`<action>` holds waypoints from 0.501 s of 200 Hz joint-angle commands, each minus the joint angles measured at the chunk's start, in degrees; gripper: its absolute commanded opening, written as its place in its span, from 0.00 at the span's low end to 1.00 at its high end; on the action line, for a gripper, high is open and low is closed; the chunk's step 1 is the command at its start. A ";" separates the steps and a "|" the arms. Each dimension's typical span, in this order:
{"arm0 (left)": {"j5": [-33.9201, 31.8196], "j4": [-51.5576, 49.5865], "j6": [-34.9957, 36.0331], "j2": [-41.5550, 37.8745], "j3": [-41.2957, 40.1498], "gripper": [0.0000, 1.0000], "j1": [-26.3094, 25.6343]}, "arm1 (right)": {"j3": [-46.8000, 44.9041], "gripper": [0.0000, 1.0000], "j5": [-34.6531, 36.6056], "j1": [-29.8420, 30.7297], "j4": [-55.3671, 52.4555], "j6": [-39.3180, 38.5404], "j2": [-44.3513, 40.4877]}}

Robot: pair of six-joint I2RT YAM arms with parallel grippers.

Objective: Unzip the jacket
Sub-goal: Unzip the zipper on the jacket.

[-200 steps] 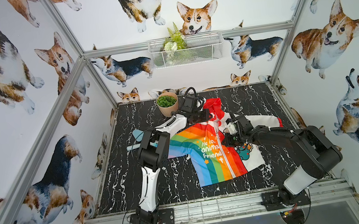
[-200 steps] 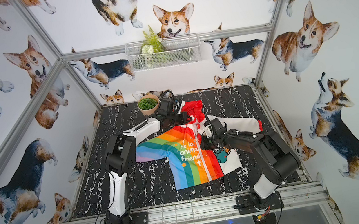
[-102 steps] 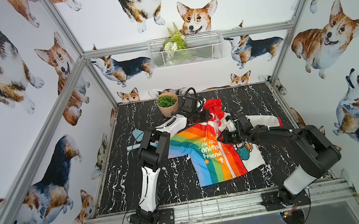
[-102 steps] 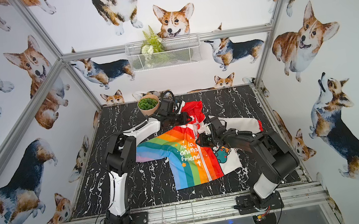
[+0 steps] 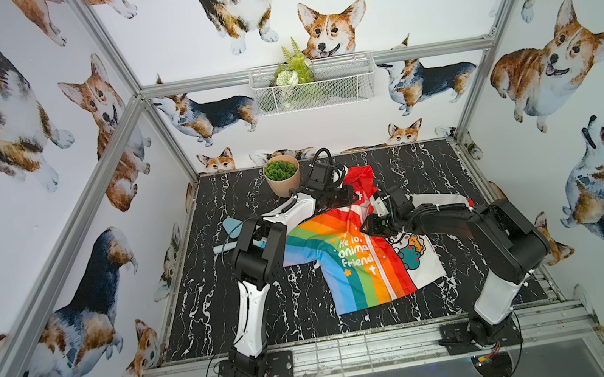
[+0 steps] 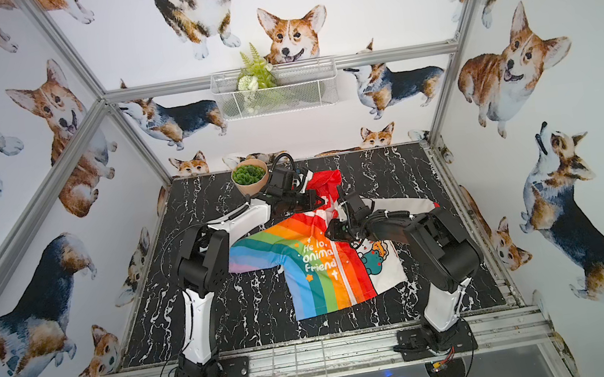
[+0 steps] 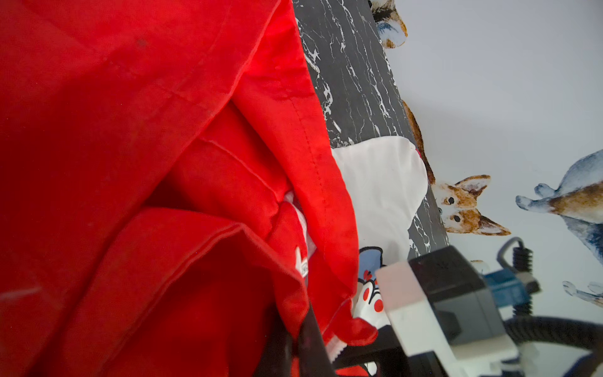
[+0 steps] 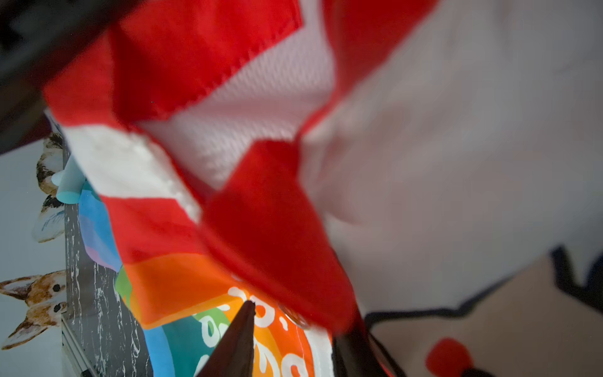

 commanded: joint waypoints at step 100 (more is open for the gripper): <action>0.15 0.28 0.18 -0.46 0.23 0.00 -0.42 | 1.96 0.16 0.61 0.17 -0.91 1.53 3.42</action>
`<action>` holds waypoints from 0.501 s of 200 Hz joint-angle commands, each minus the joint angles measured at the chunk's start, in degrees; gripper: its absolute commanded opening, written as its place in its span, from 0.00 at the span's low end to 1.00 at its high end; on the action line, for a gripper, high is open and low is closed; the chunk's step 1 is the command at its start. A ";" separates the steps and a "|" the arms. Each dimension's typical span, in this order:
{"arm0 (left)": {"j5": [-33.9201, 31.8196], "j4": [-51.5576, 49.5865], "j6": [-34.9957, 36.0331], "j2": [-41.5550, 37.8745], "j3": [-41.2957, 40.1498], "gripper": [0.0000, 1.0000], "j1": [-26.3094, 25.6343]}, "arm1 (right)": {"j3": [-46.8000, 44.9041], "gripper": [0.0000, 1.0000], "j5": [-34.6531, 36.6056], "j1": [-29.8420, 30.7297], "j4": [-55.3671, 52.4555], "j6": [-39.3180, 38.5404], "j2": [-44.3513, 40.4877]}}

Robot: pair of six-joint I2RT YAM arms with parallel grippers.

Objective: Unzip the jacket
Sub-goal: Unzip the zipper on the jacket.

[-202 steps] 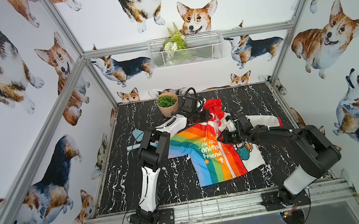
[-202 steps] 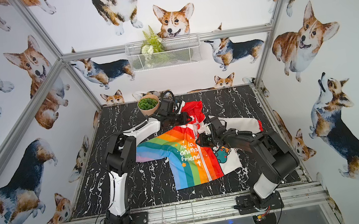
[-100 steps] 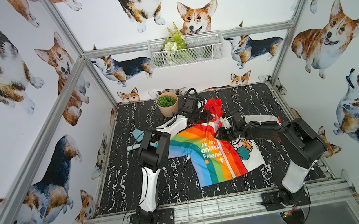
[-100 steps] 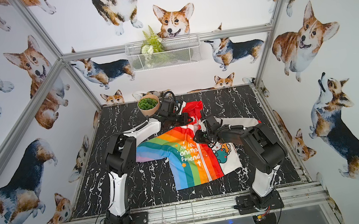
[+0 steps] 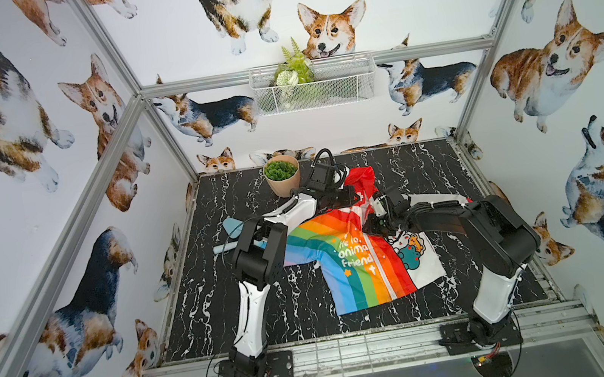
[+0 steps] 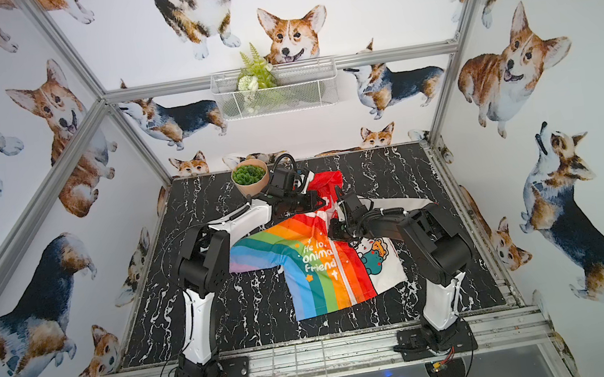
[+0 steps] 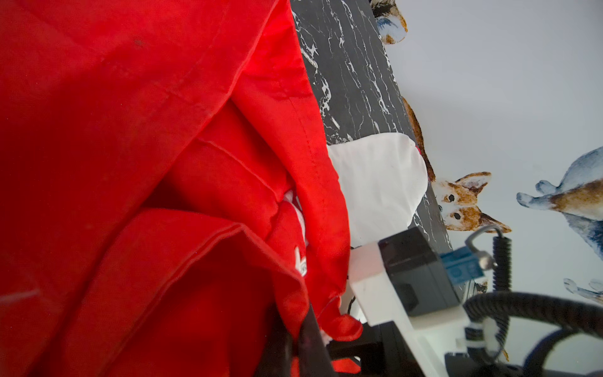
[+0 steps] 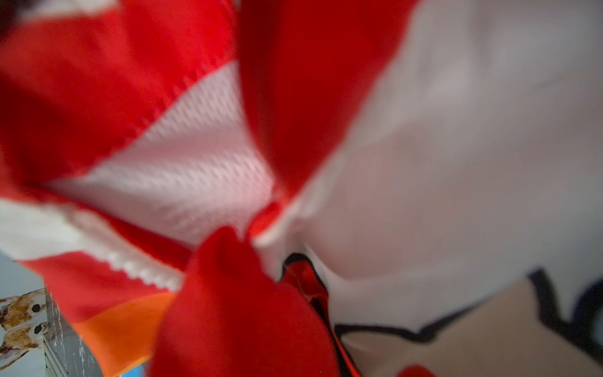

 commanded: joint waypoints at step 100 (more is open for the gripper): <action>0.22 0.20 0.35 -0.14 0.43 0.00 -0.07 | 0.13 0.00 -0.23 0.12 -0.39 0.22 -0.96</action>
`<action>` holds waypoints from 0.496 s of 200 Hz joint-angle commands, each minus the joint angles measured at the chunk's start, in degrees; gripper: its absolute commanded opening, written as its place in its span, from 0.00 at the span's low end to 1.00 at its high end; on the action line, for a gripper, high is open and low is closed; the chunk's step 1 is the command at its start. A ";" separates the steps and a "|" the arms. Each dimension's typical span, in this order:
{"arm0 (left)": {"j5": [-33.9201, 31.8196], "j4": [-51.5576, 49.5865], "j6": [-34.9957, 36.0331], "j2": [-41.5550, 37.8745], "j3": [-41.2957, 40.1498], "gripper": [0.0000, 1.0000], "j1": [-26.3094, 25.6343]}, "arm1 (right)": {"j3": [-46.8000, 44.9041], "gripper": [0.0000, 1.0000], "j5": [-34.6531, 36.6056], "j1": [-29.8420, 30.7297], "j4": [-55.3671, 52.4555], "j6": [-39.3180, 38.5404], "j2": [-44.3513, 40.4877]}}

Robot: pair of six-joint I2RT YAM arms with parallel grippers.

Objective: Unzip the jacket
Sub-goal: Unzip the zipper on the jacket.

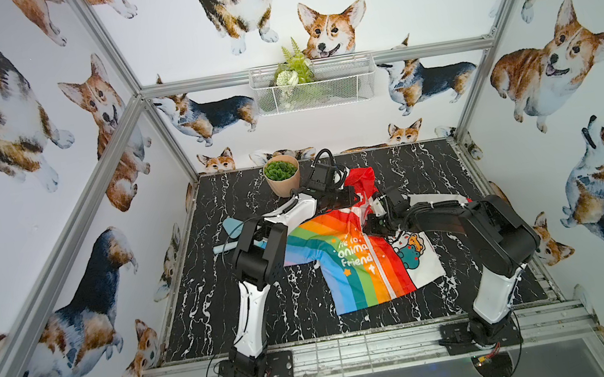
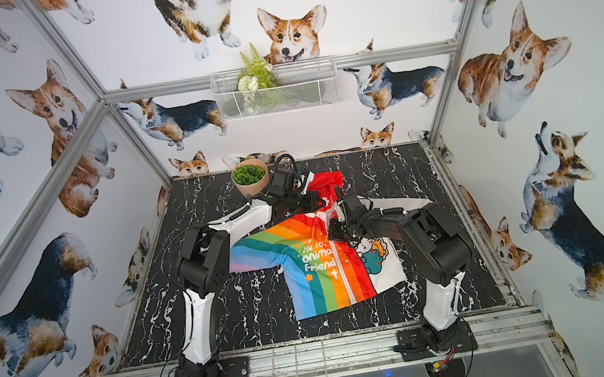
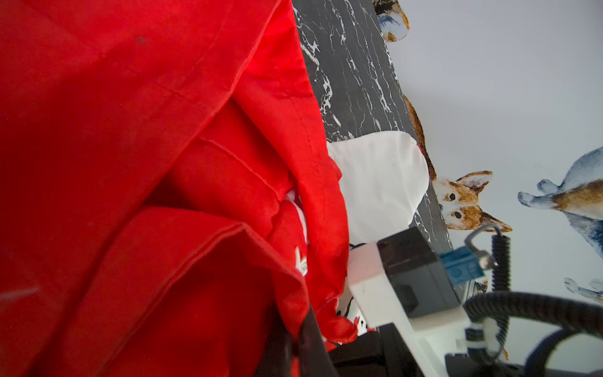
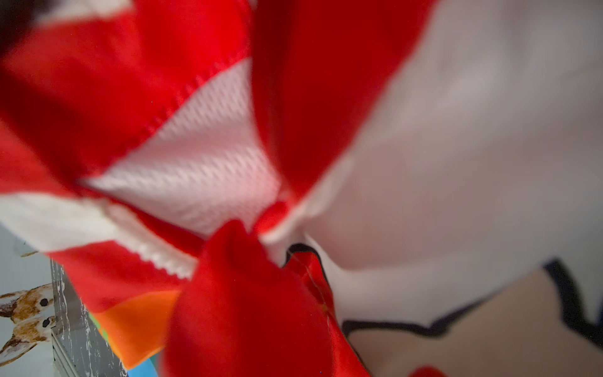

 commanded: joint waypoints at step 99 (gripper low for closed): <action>-1.24 -0.47 0.39 0.34 1.75 0.00 0.33 | -3.47 0.00 -0.11 0.11 -0.50 0.04 -3.74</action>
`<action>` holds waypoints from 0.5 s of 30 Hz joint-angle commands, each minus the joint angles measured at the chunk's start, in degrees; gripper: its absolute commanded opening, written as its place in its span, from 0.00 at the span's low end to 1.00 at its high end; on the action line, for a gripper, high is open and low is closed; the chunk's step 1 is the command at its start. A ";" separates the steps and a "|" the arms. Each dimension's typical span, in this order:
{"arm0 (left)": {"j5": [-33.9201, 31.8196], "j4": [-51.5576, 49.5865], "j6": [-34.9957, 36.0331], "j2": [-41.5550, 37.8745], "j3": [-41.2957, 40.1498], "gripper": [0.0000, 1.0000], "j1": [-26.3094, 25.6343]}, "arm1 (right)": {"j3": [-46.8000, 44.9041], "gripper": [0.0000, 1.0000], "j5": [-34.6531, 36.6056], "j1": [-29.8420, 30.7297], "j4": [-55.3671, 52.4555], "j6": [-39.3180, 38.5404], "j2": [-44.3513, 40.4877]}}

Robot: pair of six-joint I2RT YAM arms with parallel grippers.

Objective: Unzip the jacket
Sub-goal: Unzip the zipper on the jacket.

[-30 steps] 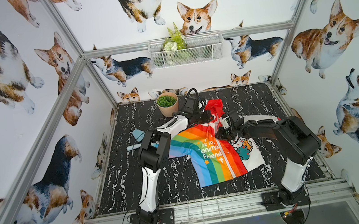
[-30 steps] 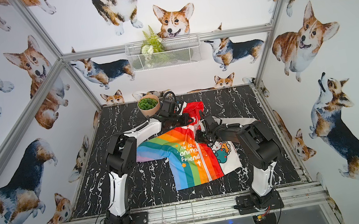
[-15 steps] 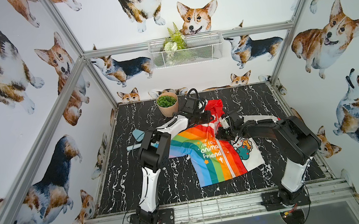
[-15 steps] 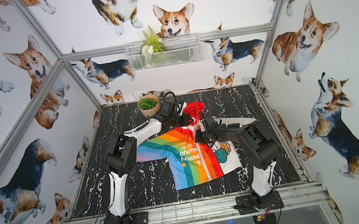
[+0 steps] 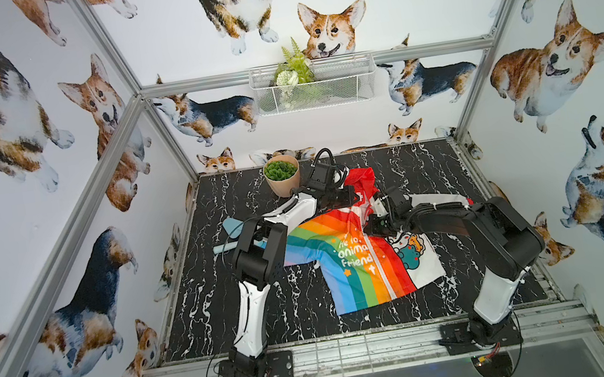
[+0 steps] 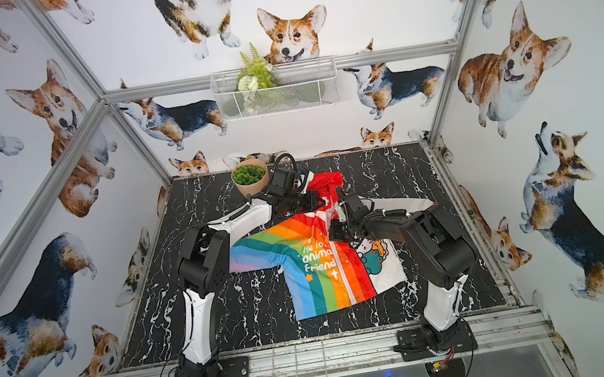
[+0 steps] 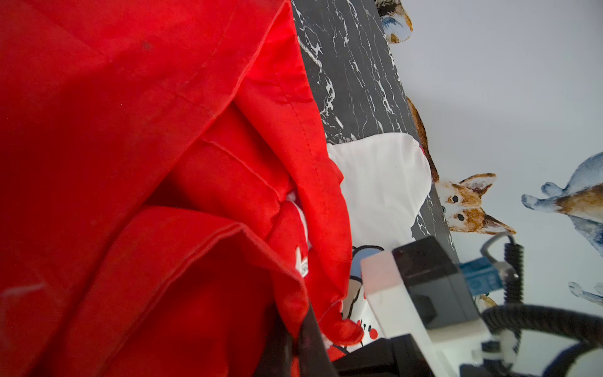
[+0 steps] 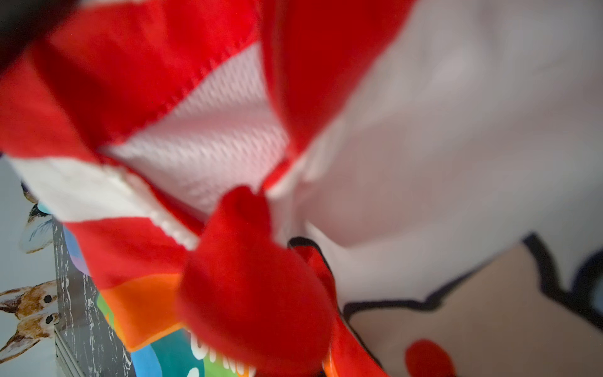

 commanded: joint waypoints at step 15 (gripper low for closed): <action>-0.49 -0.54 0.71 0.43 2.02 0.00 0.39 | -6.40 0.00 -1.27 0.17 -0.98 -0.11 -4.28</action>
